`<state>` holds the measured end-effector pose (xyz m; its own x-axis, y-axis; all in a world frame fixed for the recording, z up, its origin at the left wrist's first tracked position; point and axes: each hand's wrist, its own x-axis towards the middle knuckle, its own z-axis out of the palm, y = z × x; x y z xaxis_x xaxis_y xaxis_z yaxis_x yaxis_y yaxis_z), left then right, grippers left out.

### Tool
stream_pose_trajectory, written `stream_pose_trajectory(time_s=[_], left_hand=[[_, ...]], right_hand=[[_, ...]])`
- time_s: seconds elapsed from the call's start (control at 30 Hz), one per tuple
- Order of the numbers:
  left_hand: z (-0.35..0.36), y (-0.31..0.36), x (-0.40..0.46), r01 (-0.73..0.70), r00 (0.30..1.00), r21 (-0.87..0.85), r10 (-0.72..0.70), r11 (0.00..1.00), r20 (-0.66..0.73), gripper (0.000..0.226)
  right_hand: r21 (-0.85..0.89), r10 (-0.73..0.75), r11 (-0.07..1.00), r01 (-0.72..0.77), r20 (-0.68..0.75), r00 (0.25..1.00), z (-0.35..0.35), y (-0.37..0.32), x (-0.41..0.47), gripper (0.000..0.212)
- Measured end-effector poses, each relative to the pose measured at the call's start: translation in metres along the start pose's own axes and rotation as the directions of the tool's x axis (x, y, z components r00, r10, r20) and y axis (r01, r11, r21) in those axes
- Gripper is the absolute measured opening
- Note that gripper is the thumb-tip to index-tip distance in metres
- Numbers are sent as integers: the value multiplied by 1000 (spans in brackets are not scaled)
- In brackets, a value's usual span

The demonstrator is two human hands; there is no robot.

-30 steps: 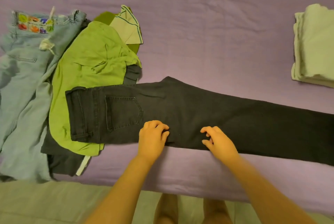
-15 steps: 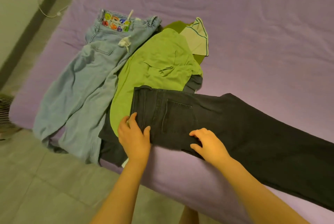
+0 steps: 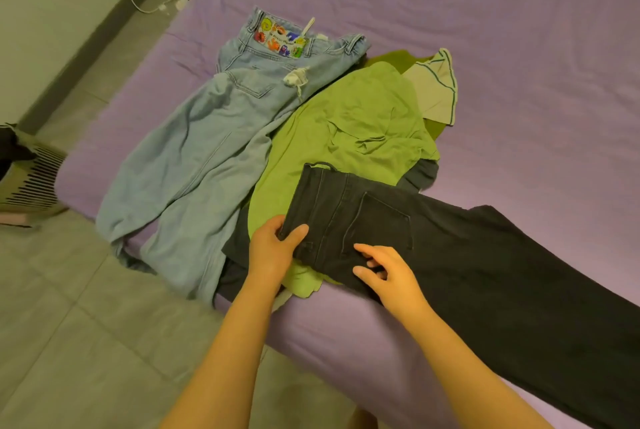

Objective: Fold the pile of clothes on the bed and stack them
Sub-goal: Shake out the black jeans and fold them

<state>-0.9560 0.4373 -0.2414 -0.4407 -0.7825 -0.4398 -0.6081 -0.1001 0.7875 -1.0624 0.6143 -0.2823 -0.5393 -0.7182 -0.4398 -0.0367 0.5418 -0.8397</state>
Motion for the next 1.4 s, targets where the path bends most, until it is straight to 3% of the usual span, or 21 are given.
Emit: stream_pose_trajectory(time_s=[0.07,0.17,0.23,0.3,0.37,0.43,0.57,0.67,0.73,0.83,0.93,1.03,1.13,1.2,1.27,1.4], left_hand=[[0,-1,8,-16,999,64,15,998,29,18],[6,-2,17,-7,999,106,2,994,45,45],[7,1,22,72,996,64,-76,995,56,68],[8,9,21,160,975,-48,-150,986,161,73],[13,20,17,141,958,-111,-107,984,266,56],[22,35,6,54,950,-154,-4,987,311,33],[51,67,-24,46,925,-302,73,952,373,13],[84,92,-49,142,859,-324,46,935,509,46],[112,101,-67,199,789,-263,5,944,615,60],[154,104,-93,237,717,-148,-70,960,694,73],[191,97,-113,249,692,-17,-166,968,703,73],[216,76,-128,117,815,67,-134,991,564,41],[227,58,-136,-60,906,134,-2,989,424,34],[231,53,-139,-277,918,314,154,908,365,36],[238,50,-141,-479,865,479,301,736,402,41],[267,38,-154,-704,709,631,289,326,643,56]], right_hand=[[-166,13,986,-10,18,1000,-3,7,0,42],[-322,97,938,-127,-108,989,-9,20,-8,51],[-426,132,891,-157,-88,987,-10,24,-14,57],[-460,165,875,-150,-8,986,-10,21,-14,59],[-337,187,927,-167,26,982,-14,11,-9,56],[-71,227,972,-224,39,973,-22,-3,-7,53],[446,255,868,-218,-24,967,-45,-28,-33,54],[693,198,718,-73,-102,975,-68,-40,-62,57],[736,219,676,-35,-155,963,-86,-37,-79,62],[798,379,598,-70,-205,903,-113,-14,-99,63],[736,512,659,-156,-286,810,-133,23,-111,42],[679,595,685,-265,-311,741,-139,60,-113,24],[650,563,717,-253,-325,760,-143,78,-112,31],[631,524,745,-215,-354,774,-149,83,-118,37],[608,499,772,-186,-398,770,-158,92,-132,47],[601,510,782,-163,-467,723,-177,119,-171,54]])
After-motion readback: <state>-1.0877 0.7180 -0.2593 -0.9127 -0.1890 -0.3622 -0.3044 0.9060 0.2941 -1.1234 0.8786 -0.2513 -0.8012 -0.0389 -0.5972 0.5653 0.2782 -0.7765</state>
